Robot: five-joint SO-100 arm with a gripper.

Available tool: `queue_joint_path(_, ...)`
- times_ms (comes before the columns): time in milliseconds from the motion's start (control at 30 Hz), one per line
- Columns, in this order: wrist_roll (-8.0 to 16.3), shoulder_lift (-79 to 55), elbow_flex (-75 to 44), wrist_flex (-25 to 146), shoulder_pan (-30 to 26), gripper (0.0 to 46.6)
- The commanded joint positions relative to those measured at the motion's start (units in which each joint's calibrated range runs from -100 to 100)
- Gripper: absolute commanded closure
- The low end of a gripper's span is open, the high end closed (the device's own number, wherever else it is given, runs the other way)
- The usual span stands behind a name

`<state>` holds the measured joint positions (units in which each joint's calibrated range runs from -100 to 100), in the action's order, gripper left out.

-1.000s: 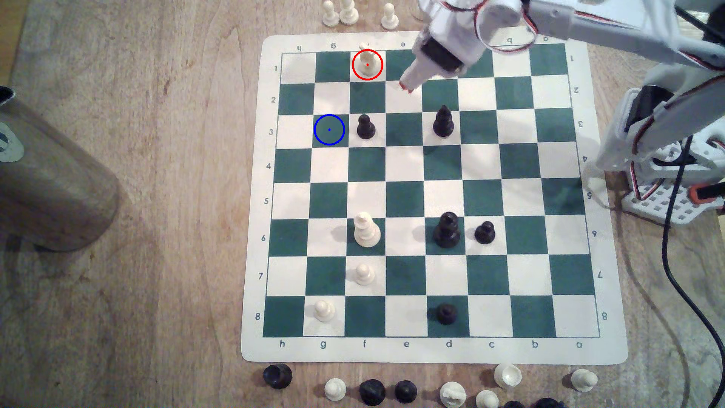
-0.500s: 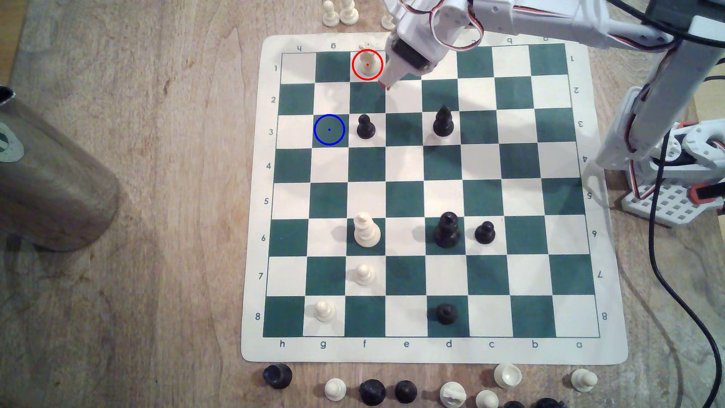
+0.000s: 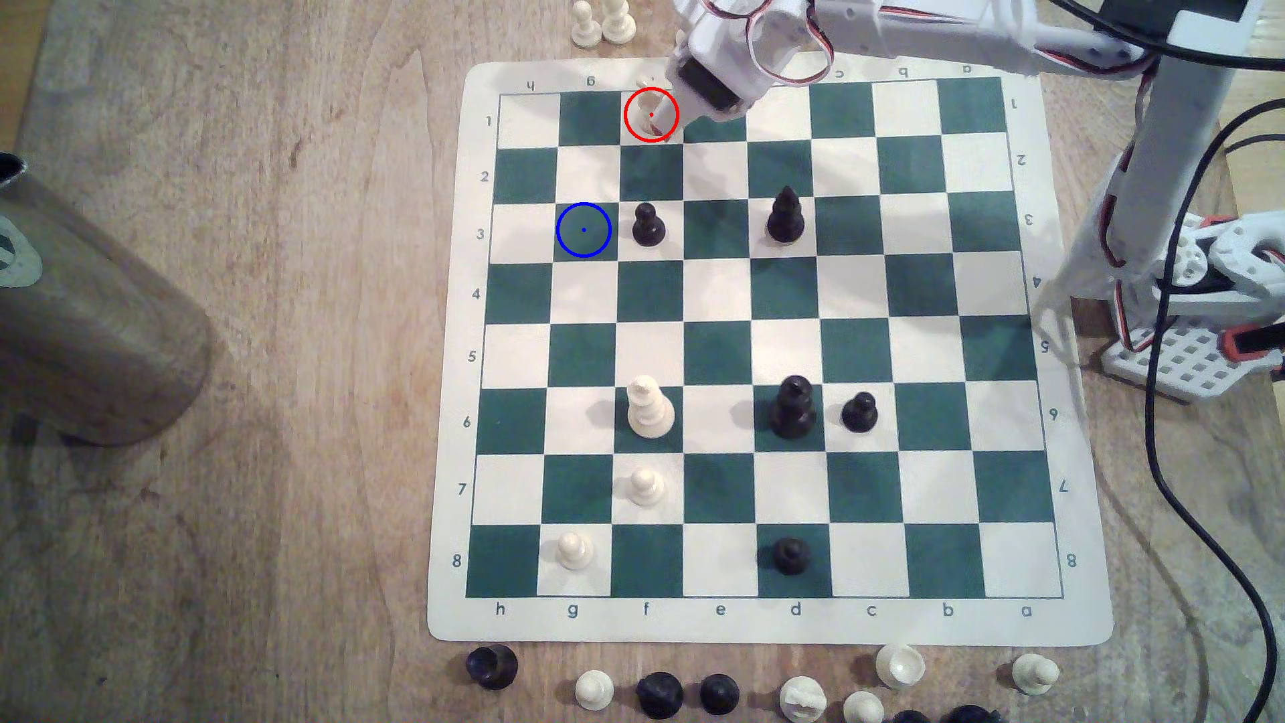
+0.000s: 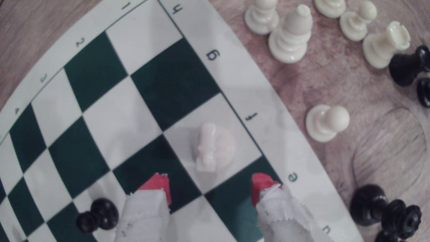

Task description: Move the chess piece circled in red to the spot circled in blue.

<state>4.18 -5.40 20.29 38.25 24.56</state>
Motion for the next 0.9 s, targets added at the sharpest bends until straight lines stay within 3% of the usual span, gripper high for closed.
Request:
queue_joint_path(0, 0.5, 0.7, -5.3, -2.3, -1.1, 28.3)
queue_joint_path(600, 1.8, -1.8, -4.7, -9.3, -1.9, 28.8)
queue_joint_path(867, 2.0, -2.7, -4.2, -10.7, -2.0, 33.4)
